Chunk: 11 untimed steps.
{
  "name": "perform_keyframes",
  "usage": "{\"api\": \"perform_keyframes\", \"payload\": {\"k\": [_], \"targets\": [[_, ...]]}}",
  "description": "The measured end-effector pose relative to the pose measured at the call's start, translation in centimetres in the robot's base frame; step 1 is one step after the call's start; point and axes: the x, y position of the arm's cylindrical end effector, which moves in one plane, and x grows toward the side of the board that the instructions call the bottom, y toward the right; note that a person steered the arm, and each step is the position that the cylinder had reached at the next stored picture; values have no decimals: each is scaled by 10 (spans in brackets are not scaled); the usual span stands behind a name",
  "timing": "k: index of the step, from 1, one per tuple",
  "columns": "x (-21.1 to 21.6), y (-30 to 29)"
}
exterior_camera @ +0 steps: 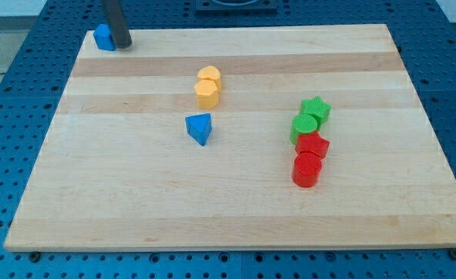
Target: Point your arm horizontally to the left of the yellow blocks
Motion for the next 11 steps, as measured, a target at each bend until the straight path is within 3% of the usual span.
{"api": "perform_keyframes", "payload": {"k": [5,11], "targets": [[94,6],[123,18]]}}
